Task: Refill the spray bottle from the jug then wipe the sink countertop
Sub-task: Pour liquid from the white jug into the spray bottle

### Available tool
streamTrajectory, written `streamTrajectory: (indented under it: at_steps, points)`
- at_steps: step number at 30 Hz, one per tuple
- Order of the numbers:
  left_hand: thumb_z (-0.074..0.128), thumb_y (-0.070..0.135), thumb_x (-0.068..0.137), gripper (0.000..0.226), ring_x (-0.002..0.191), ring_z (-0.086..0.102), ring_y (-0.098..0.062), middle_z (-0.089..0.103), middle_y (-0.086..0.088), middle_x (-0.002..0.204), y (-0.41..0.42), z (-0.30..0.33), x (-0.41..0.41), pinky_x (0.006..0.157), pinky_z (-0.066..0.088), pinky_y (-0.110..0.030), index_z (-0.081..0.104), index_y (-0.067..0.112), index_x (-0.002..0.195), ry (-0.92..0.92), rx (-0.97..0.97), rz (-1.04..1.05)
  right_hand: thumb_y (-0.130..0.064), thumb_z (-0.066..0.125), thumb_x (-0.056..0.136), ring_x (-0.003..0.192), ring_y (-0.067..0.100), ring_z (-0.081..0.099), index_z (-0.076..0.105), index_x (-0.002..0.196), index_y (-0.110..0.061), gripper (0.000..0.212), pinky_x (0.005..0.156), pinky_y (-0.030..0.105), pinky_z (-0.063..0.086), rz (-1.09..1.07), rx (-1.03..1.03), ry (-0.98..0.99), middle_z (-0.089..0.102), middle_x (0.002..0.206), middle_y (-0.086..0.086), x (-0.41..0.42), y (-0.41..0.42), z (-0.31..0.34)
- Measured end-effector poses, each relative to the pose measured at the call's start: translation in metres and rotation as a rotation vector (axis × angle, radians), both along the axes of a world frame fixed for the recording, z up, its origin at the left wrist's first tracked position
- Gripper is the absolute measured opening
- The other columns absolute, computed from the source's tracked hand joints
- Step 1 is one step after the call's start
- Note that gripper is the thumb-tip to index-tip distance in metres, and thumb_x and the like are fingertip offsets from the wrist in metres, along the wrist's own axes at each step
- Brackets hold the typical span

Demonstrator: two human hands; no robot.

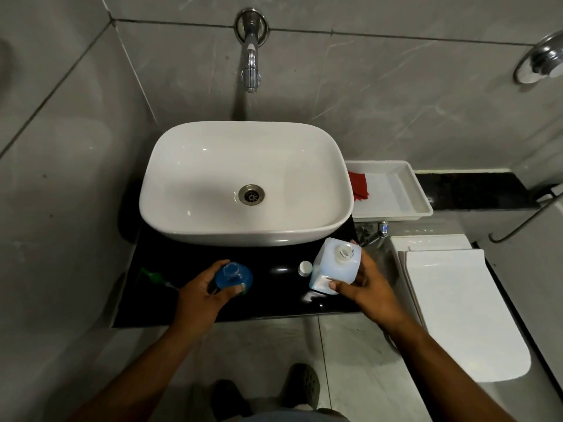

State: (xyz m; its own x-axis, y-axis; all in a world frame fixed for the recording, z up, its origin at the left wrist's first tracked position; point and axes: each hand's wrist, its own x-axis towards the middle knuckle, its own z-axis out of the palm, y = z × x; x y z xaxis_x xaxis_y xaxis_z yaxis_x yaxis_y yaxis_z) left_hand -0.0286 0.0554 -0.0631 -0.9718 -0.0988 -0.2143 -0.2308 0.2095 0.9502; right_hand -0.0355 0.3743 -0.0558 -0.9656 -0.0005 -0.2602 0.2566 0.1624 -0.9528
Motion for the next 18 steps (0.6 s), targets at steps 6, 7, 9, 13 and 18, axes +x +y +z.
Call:
streamTrajectory:
  at_steps: [6,7,9,13,18]
  points:
    - [0.08,0.015,0.071,0.053,0.094,0.06,0.014,0.063,0.018,0.108,-0.004,-0.01,0.0,0.073,0.046,0.0,0.059,0.032,0.116,0.008,-0.001,-0.009,-0.014,0.086,0.064,0.128,0.011,0.049,0.025,0.148,-0.021,0.104,0.105,0.039,0.045,-0.149,-0.015,-0.046,0.049,0.144,-0.001,0.034,-0.013,-0.01]
    - [0.081,0.017,0.07,0.054,0.096,0.061,0.011,0.063,0.018,0.109,-0.004,-0.012,0.0,0.075,0.047,-0.003,0.059,0.034,0.116,0.006,-0.002,-0.008,-0.021,0.086,0.062,0.129,0.011,0.048,0.027,0.148,-0.019,0.105,0.105,0.035,0.044,-0.195,0.013,-0.061,0.047,0.145,0.002,0.044,-0.017,-0.013]
    - [0.082,0.021,0.068,0.06,0.102,0.061,0.004,0.063,0.016,0.114,-0.005,-0.015,0.0,0.083,0.049,-0.011,0.056,0.035,0.12,-0.01,-0.001,-0.003,-0.036,0.084,0.058,0.124,0.01,0.05,0.033,0.146,-0.02,0.103,0.095,0.02,0.045,-0.25,0.068,-0.089,0.049,0.143,0.005,0.063,-0.028,-0.017]
    - [0.084,0.016,0.066,0.096,0.123,0.044,-0.004,0.04,0.013,0.137,-0.012,-0.019,0.006,0.101,0.038,-0.026,0.03,0.032,0.143,-0.055,0.005,-0.008,-0.037,0.082,0.063,0.116,0.0,0.057,0.049,0.124,-0.049,0.07,0.088,0.011,0.047,-0.154,0.026,-0.119,0.062,0.123,-0.014,0.089,-0.058,-0.023]
    - [0.077,0.027,0.075,0.061,0.108,0.057,-0.012,0.057,0.004,0.126,-0.058,-0.023,0.032,0.085,0.046,-0.03,0.051,0.022,0.131,-0.096,-0.228,0.248,-0.026,0.083,0.064,0.115,-0.003,0.056,0.046,0.135,-0.027,0.079,0.1,0.025,0.047,-0.044,-0.015,-0.089,0.059,0.13,-0.004,0.073,-0.099,-0.017]
